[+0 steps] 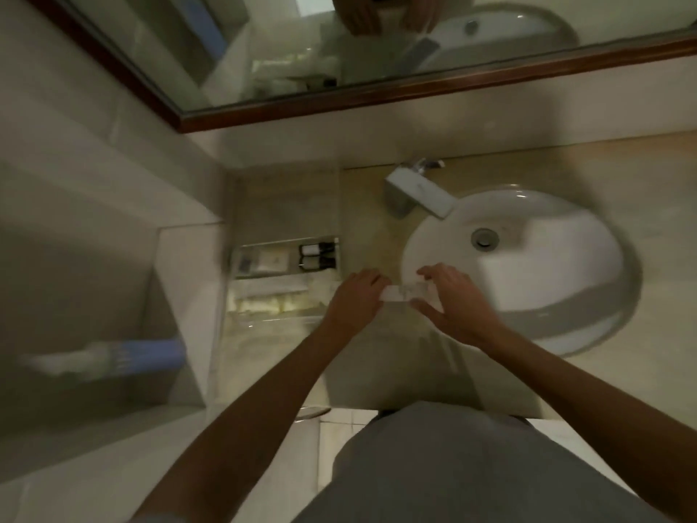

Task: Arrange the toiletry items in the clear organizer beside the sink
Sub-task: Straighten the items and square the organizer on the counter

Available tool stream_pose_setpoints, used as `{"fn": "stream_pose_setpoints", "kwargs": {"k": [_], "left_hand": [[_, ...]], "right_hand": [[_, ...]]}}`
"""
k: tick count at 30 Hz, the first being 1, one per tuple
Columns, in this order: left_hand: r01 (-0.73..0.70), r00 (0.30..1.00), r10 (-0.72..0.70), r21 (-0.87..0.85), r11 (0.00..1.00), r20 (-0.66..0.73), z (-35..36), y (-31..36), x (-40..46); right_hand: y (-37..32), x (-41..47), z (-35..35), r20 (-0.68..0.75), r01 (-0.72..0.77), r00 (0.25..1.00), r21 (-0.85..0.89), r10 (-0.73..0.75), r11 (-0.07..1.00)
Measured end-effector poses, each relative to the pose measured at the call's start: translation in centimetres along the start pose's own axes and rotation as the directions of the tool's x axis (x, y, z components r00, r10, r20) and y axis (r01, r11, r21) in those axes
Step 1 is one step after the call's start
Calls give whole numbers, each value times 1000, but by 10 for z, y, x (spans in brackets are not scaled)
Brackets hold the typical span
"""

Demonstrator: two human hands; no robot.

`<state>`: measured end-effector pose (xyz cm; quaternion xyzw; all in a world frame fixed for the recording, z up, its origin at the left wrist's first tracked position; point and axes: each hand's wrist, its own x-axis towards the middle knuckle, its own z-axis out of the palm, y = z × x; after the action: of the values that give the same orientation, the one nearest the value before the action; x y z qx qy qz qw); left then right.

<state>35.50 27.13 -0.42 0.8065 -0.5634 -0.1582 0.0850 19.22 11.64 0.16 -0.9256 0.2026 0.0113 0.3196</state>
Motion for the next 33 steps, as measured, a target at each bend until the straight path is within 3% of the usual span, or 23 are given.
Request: {"fn": "stream_pose_setpoints", "kwargs": {"k": [3,7,13,19,24,30,33], "left_hand": [[104,993,-102,33,994,-58,-22,-60,-37],[215,976,-217,61,975,29,-37,-126,-71],[158,980,-156,-10,987,126,-28,-159,-87],[65,998,-65,34,997,26,-10,-164,-92],[318,919,-312,-15,948,-242,5,-173,-114],[403,895,-406,-56,914,-183,16,-179,-131],[525,801,-540,-128,841,-260,3,-186,-138]], "right_hand": [[-22,15,20,49,27,998,-30,-25,999],[-61,33,51,101,40,994,-52,-35,998],[-103,45,80,149,26,989,-79,-14,997],[-119,49,97,101,-18,994,-111,29,994],[-122,55,105,4,-54,998,-88,55,995],[-138,76,120,67,27,998,-167,-16,986],[-141,82,124,-41,-79,996,-126,75,989]]}}
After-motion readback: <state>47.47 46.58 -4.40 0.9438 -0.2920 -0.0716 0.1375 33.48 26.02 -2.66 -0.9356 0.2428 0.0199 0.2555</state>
